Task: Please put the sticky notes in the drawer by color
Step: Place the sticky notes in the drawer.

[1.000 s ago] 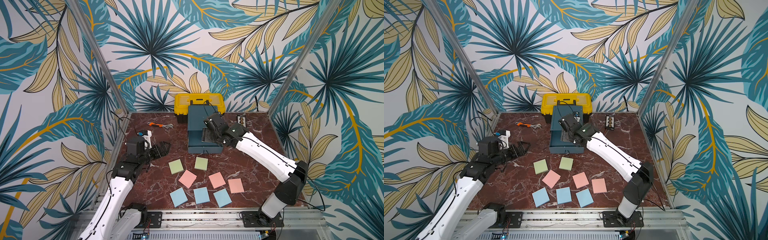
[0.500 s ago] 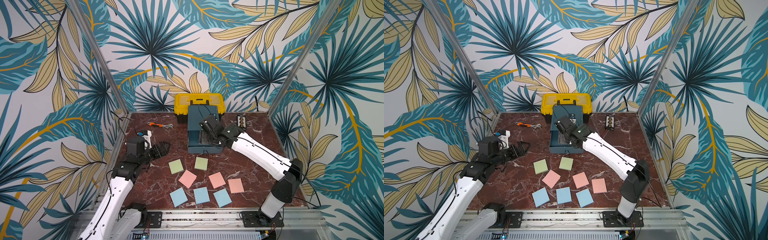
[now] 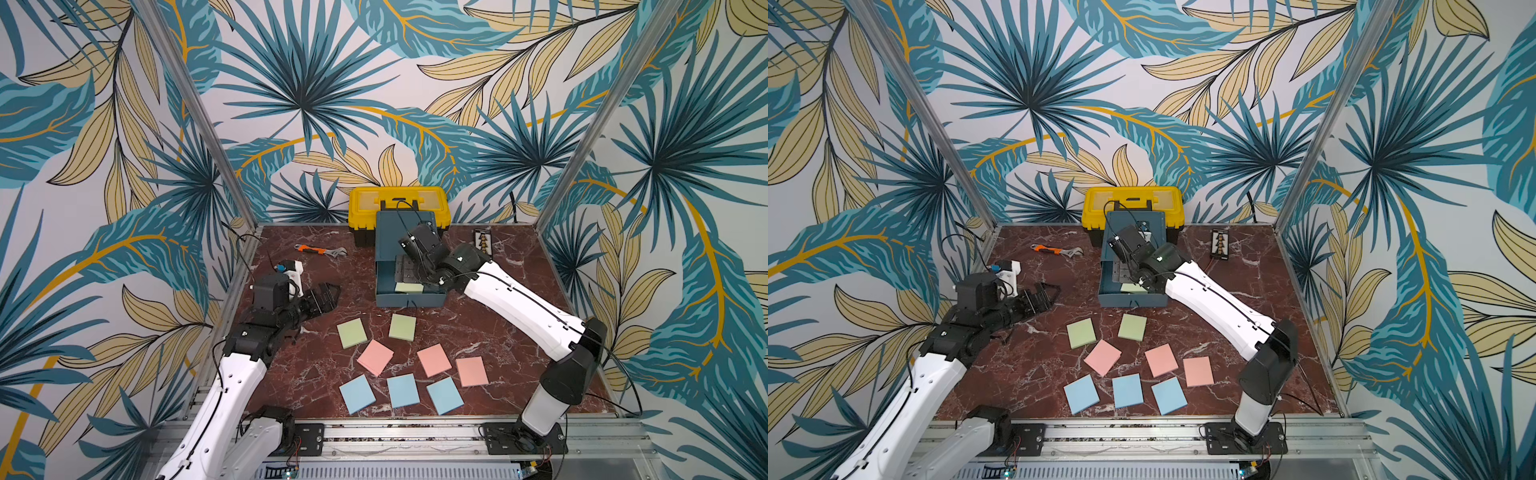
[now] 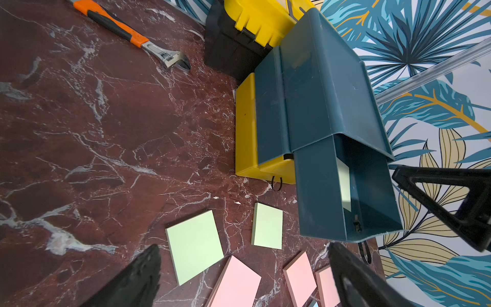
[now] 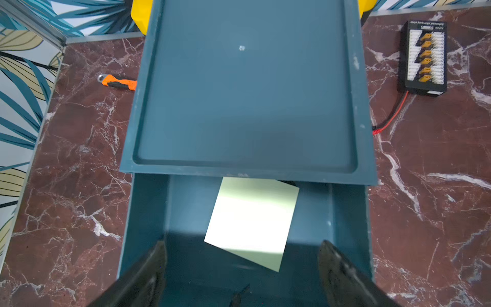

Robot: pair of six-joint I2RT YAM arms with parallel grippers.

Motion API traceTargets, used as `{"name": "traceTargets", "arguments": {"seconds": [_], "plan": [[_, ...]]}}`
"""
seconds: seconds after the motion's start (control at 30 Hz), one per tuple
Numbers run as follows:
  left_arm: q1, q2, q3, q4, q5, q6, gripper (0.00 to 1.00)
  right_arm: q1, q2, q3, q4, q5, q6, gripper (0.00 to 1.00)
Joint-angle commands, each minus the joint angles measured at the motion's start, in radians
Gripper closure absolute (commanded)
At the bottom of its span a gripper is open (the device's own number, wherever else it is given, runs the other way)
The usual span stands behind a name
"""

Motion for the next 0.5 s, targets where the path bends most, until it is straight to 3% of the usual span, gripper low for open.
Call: {"name": "traceTargets", "arguments": {"seconds": [0.0, 0.23, 0.47], "plan": [[-0.003, -0.003, 0.037, 0.003, -0.012, 0.011, 0.0, 0.004, -0.002, 0.04, -0.02, 0.038, -0.033, 0.1], [-0.004, -0.003, 0.027, 0.013, -0.015, 0.011, 0.0, 0.005, -0.097, 0.027, -0.057, 0.1, -0.026, 0.12], [-0.004, -0.001, -0.003, 0.037, -0.016, 0.007, 0.0, 0.049, -0.289, -0.271, 0.002, 0.132, 0.096, 0.13]]}}
